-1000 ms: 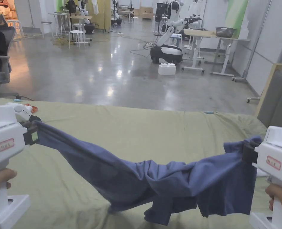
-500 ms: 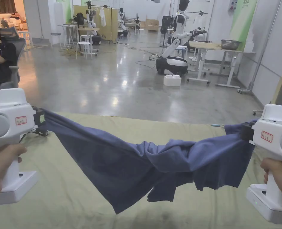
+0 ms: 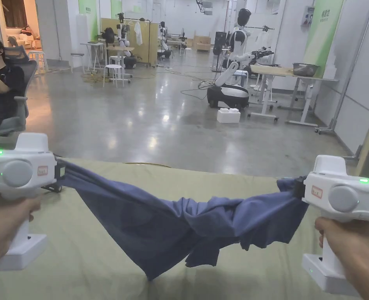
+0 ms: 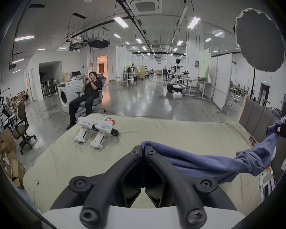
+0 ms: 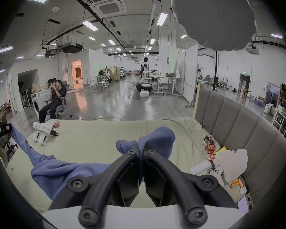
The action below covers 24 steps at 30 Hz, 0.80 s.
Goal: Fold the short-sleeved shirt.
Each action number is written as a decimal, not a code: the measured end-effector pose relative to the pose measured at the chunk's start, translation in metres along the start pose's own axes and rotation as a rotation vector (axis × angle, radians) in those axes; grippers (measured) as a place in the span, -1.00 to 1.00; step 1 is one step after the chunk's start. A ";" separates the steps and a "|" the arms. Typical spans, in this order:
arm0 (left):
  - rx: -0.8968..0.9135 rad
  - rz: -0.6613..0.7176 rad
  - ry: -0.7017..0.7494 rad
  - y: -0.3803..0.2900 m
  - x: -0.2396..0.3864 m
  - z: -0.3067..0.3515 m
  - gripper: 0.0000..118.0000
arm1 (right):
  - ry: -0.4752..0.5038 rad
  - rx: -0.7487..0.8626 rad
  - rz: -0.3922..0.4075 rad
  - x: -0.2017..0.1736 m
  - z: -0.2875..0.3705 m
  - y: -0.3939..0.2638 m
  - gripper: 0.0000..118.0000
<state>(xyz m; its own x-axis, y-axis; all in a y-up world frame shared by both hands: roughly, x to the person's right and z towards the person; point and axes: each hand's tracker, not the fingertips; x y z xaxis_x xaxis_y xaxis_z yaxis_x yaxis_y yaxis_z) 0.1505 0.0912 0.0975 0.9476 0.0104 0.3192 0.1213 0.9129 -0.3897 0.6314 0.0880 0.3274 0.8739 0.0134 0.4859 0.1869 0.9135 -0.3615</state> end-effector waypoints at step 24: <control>-0.441 0.022 -0.003 -0.330 -0.020 0.066 -0.83 | -0.072 -0.312 0.039 0.013 0.035 -0.288 -0.67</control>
<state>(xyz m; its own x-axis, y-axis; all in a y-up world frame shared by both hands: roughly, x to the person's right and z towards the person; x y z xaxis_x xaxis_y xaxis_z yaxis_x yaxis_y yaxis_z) 0.0719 -0.1834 0.2766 0.9505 0.0296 0.3093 0.2165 0.6507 -0.7278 0.5731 -0.1610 0.4655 0.8512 0.0847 0.5180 0.2925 0.7430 -0.6020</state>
